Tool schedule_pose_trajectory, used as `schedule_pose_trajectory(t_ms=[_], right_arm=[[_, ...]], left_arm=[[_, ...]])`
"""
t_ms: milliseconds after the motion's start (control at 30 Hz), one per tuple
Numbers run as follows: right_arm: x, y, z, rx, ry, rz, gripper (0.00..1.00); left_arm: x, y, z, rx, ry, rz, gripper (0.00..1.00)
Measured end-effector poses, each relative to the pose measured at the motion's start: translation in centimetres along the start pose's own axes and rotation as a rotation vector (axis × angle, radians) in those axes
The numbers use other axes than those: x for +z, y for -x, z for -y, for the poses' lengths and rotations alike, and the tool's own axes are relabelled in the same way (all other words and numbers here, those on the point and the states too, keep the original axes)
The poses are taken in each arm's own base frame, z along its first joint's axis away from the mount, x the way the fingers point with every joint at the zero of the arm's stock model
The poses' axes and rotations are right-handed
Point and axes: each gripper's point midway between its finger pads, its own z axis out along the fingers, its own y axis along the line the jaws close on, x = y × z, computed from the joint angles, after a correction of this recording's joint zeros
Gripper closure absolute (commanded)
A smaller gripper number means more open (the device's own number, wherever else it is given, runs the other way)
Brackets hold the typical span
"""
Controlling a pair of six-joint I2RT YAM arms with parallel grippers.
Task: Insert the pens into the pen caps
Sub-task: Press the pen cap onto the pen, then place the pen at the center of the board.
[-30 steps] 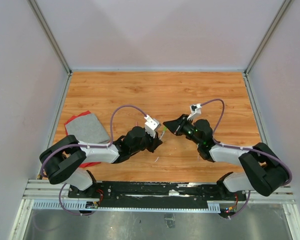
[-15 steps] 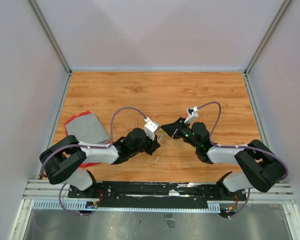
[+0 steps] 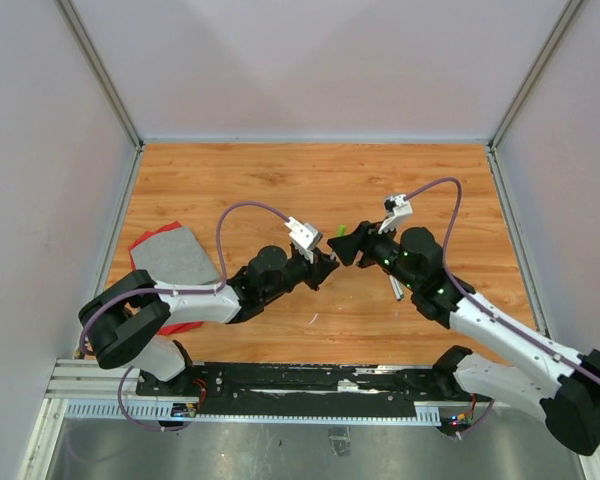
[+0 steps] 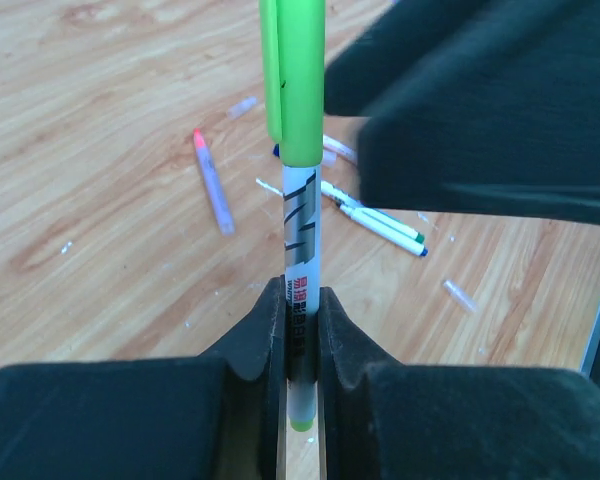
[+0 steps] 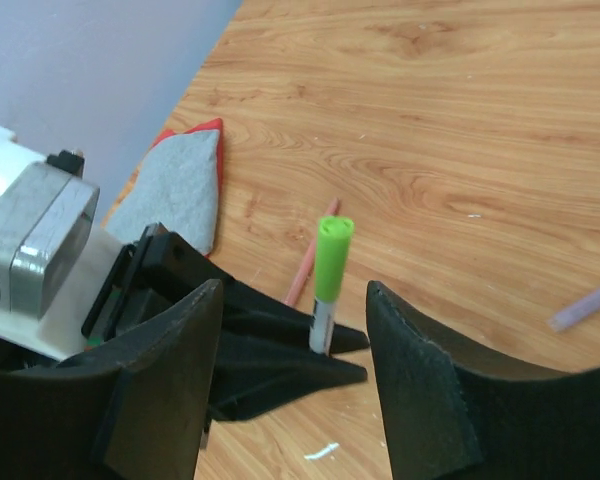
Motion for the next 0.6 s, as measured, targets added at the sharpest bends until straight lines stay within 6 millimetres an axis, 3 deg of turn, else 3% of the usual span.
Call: schedule_pose_trajectory(t_ms=[167,367,500,600], right_arm=[[-3.4,1.8,0.7,-0.086,-0.07,0.028,0.28],[-8.2,3.8,1.7,-0.12,-0.15,0.11,0.21],[-10.3,3.8,2.9,-0.11,-0.218,0.126,0.12],[-11.1,2.2,4.9,-0.104,-0.313,0.065,0.09]], left_arm=[[0.3,1.1,-0.1,-0.004,0.014,0.034,1.0],[0.4,1.5,-1.0,-0.041,0.081,0.036,0.99],[1.2,2.7,-2.7,-0.103,0.221,0.009,1.0],[2.5,4.5,-3.8,-0.173,0.346,-0.015,1.0]])
